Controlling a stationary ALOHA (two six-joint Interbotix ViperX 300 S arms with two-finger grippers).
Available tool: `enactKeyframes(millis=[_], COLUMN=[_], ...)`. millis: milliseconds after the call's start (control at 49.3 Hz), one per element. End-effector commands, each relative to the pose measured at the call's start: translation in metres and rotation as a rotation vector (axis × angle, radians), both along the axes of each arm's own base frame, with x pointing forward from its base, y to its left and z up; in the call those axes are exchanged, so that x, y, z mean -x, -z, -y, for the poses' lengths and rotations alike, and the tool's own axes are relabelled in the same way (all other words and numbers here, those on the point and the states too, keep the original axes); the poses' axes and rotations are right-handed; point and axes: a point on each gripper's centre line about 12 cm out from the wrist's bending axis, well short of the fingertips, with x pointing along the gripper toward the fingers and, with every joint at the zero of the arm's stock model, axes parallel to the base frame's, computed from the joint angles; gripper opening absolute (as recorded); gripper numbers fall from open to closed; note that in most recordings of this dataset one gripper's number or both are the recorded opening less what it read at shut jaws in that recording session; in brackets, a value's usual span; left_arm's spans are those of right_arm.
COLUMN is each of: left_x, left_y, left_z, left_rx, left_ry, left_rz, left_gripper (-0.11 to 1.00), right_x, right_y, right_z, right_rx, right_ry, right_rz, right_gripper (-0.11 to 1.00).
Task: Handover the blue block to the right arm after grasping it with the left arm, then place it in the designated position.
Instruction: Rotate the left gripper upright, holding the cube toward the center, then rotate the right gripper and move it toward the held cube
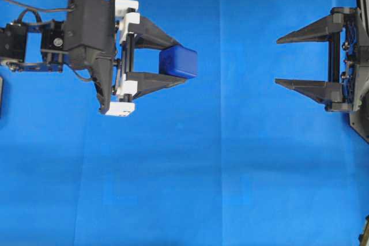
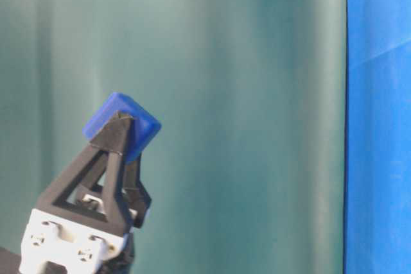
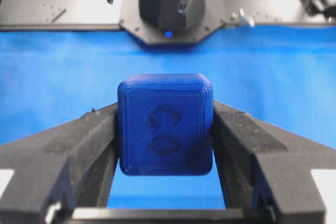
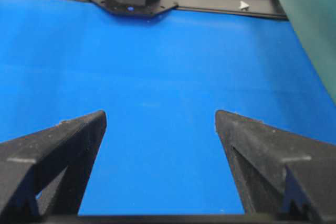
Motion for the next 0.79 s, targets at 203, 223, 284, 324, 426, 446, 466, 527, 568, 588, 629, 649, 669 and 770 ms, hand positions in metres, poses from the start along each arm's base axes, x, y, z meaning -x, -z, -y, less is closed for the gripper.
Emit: enactKeyframes(millis=[203,223,284,324,426,446,466,527,568,588,629,649,669,770], left_x=[0.004,0.004,0.004,0.004,0.004,0.004,0.004,0.004,0.004,0.004,0.004,0.004,0.004,0.004], left_y=[-0.006,-0.006,-0.006,-0.006,-0.006,-0.005,-0.005,-0.005,-0.004,-0.004,-0.004,-0.004,-0.004,-0.004], left_z=[0.001,0.001,0.001,0.001,0.0,0.001,0.0,0.001,0.001,0.001,0.001,0.0,0.001,0.001], left_rx=[0.006,0.008,0.012,0.012,0.014,0.014,0.014,0.017,0.018,0.018,0.018,0.018,0.018,0.02], left_ry=[0.003,0.003,0.003,0.003,0.001,0.003,0.001,0.002,0.001,0.001,0.001,0.0,0.001,0.001], left_rz=[0.112,0.112,0.112,0.112,0.107,0.106,0.104,0.1,0.098,0.097,0.097,0.098,0.098,0.097], left_gripper=[0.46,0.46,0.46,0.46,0.46,0.46,0.46,0.46,0.46,0.46,0.46,0.46,0.46,0.46], right_x=[-0.003,-0.003,-0.003,-0.003,-0.004,-0.004,-0.004,-0.004,-0.004,-0.004,-0.005,-0.005,-0.005,-0.006], right_y=[-0.011,-0.011,-0.011,-0.011,-0.012,-0.012,-0.012,-0.013,-0.014,-0.015,-0.016,-0.017,-0.018,-0.022], right_z=[0.001,0.001,0.001,0.001,0.001,0.001,0.001,0.001,0.0,0.0,0.0,-0.001,-0.001,-0.003], right_rx=[0.005,0.005,0.005,0.005,0.01,0.01,0.013,0.031,0.052,0.069,0.108,0.13,0.154,0.293], right_ry=[0.003,0.003,0.003,0.003,0.002,0.002,0.002,-0.002,-0.006,-0.009,-0.017,-0.022,-0.026,-0.05], right_rz=[0.032,0.032,0.032,0.032,0.033,0.033,0.033,0.035,0.036,0.037,0.036,0.038,0.039,0.04], right_gripper=[0.93,0.93,0.93,0.93,0.93,0.93,0.93,0.93,0.93,0.93,0.93,0.93,0.93,0.93])
